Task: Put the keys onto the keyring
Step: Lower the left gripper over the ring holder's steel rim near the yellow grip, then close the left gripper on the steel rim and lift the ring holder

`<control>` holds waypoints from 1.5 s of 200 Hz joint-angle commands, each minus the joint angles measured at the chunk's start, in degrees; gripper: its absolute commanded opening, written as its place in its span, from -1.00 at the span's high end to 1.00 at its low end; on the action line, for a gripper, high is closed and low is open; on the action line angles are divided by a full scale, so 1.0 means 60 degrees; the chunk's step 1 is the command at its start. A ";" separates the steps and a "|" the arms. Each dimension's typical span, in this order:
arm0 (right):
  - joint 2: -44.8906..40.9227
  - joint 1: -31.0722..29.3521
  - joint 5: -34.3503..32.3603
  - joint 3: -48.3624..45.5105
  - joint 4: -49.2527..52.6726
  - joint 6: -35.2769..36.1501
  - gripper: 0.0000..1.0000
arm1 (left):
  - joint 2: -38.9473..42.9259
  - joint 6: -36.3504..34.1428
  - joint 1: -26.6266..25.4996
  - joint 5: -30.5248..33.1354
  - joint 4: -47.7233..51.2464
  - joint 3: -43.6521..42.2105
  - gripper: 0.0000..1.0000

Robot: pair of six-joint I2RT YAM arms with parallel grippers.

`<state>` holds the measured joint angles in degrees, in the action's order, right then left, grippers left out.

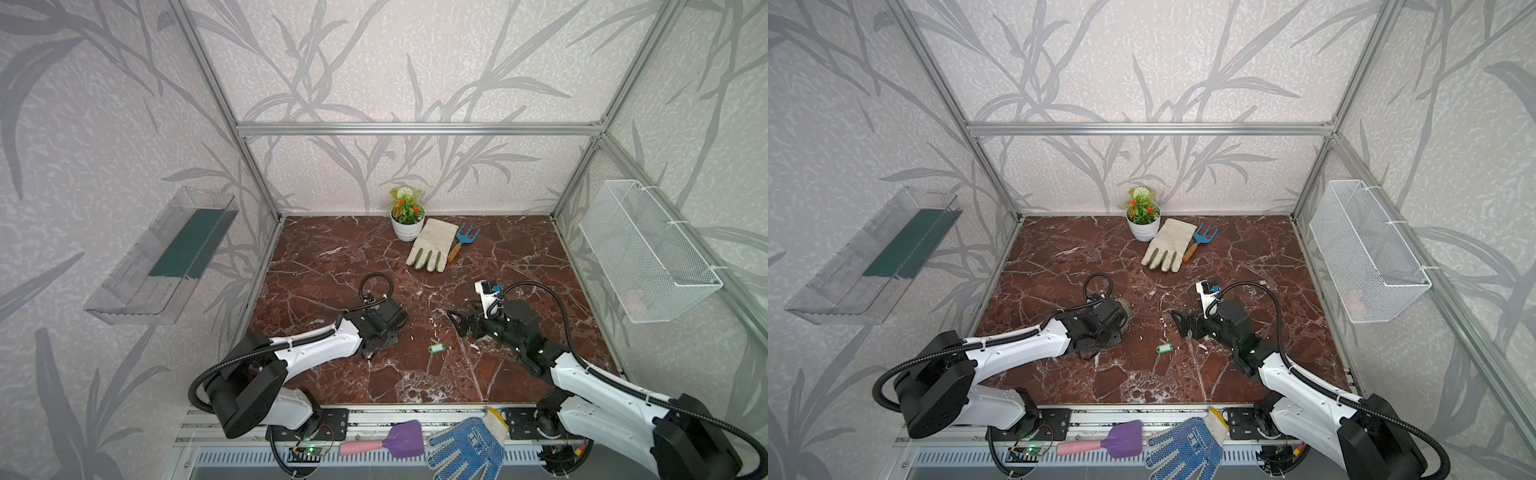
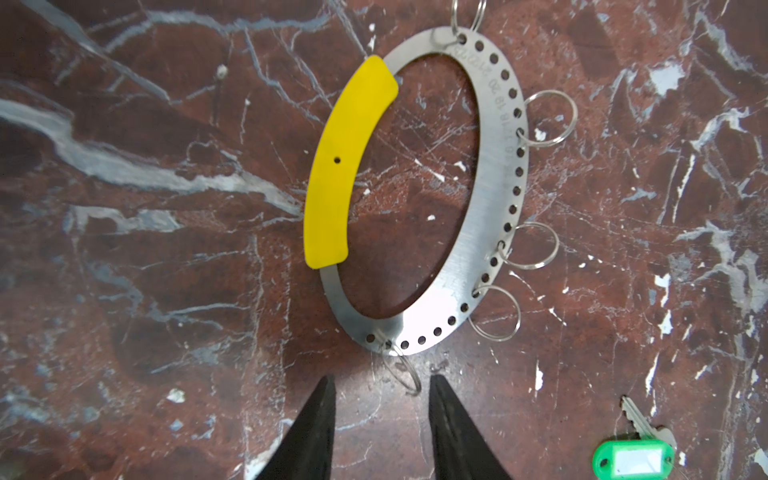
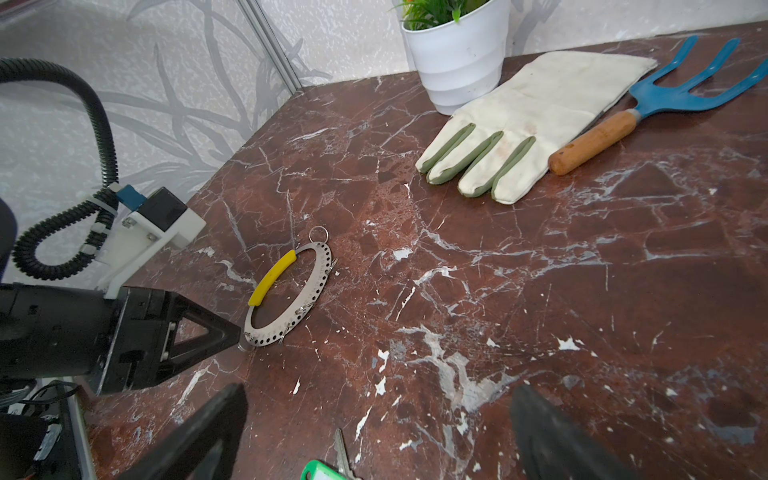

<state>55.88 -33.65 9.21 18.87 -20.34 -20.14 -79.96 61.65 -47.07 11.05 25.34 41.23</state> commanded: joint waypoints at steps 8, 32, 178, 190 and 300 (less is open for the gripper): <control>0.0041 -0.0057 -0.0067 -0.0130 -0.0294 -0.0172 -0.98 | 0.0363 0.0093 -0.0152 0.0781 0.0405 0.0264 0.21; 0.0143 -0.0062 0.0005 -0.0088 -0.0309 -0.0188 -0.98 | 0.0299 -0.0064 -0.0197 0.0843 0.0507 0.0373 0.21; -0.0315 -0.0069 -0.0173 -0.0156 -0.0033 -0.0129 -0.98 | -0.0904 -0.0326 -0.0285 0.0835 0.0442 0.0880 0.21; -0.0305 -0.0076 -0.0122 -0.0146 -0.0038 -0.0130 -0.98 | -0.1085 -0.0370 -0.0300 0.0777 0.0406 0.1007 0.21; -0.0392 -0.0151 -0.0127 -0.0124 0.0035 -0.0071 -0.98 | -0.1752 -0.0023 -0.0307 0.0678 0.0698 0.1101 0.56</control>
<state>54.30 -34.20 8.97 18.52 -20.64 -21.12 -89.91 60.31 -48.66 13.87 27.77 47.55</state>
